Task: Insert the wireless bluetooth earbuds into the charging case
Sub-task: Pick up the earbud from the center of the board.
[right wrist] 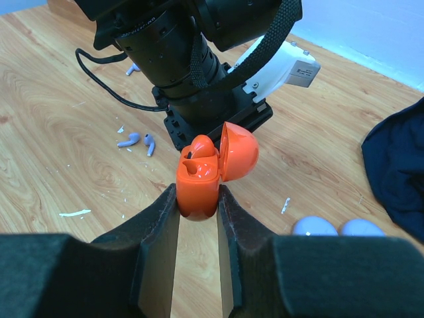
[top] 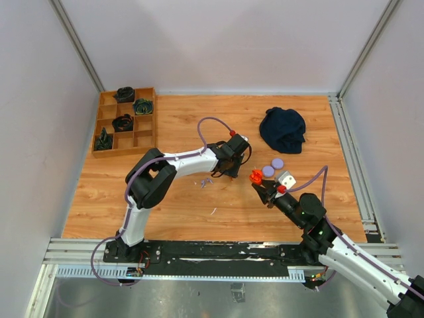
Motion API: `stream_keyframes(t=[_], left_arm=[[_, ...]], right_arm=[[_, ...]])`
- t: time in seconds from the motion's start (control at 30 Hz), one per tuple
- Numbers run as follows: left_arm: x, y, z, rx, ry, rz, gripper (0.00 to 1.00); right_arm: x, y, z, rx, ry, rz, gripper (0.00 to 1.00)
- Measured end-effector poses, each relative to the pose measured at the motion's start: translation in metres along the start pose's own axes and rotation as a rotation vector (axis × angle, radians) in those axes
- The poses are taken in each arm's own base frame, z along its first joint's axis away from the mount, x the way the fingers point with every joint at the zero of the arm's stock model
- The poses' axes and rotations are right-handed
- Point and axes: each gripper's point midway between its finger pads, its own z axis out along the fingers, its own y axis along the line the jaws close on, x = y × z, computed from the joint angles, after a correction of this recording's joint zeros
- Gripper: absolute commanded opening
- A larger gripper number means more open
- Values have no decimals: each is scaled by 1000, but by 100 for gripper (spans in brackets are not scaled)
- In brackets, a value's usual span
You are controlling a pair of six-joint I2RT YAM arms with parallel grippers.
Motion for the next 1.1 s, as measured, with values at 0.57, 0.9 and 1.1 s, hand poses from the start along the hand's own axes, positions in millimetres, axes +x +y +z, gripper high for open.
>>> stream_keyframes(t=[0.57,0.9,1.1], left_arm=[[4,1,-3,1,18,3,26],[16,12,-12,-26,27,4,21],[18,24,-32,-58,0,-9,21]], right_arm=[[0,0,0,0,-1,0,9],[2,0,0,-1,6,0,9],[7,1,2,-5,28,0,9]])
